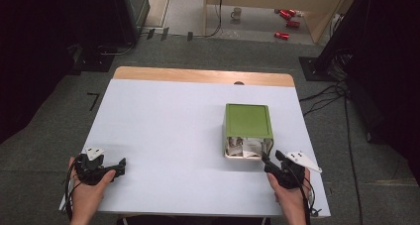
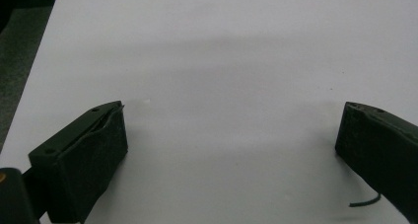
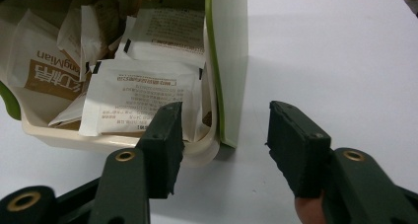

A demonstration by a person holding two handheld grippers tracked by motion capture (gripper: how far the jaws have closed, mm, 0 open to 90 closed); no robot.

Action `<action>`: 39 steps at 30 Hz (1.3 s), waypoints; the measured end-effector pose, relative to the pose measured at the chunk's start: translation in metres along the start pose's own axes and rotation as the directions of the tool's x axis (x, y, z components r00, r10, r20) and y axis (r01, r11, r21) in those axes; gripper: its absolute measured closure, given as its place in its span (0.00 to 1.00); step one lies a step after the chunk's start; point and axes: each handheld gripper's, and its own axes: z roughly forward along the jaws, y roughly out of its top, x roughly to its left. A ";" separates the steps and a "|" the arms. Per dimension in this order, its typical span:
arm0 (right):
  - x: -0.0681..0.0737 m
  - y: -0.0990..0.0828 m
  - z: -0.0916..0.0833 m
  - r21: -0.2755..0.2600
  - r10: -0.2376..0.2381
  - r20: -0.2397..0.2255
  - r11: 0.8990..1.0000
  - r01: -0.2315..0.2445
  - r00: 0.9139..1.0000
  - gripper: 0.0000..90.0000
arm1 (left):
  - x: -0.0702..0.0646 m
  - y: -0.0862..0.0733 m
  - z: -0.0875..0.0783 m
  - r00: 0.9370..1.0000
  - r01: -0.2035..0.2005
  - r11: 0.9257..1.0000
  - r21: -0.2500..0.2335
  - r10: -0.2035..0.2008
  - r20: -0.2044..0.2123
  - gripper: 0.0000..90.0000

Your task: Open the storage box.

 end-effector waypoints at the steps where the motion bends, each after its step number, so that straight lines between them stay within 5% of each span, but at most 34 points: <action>1: 0.001 0.000 0.001 0.001 0.005 0.003 1.000 -0.005 1.000 0.56 | 0.000 0.000 0.000 1.000 0.000 1.000 0.000 0.000 0.000 0.00; 9: 0.001 0.000 0.006 -0.010 0.041 0.008 0.999 -0.041 0.999 0.69 | 0.000 0.000 0.000 1.000 -0.001 1.000 0.000 0.001 -0.001 0.00; 16: 0.007 -0.001 0.010 -0.007 0.003 0.015 1.000 -0.003 1.000 0.75 | 0.000 0.000 0.000 1.000 0.000 1.000 0.000 0.000 -0.001 0.00; 39: 0.009 -0.005 0.001 0.035 -0.016 0.005 0.999 0.016 1.000 0.75 | 0.000 0.000 0.000 1.000 -0.001 1.000 0.001 0.001 0.000 0.00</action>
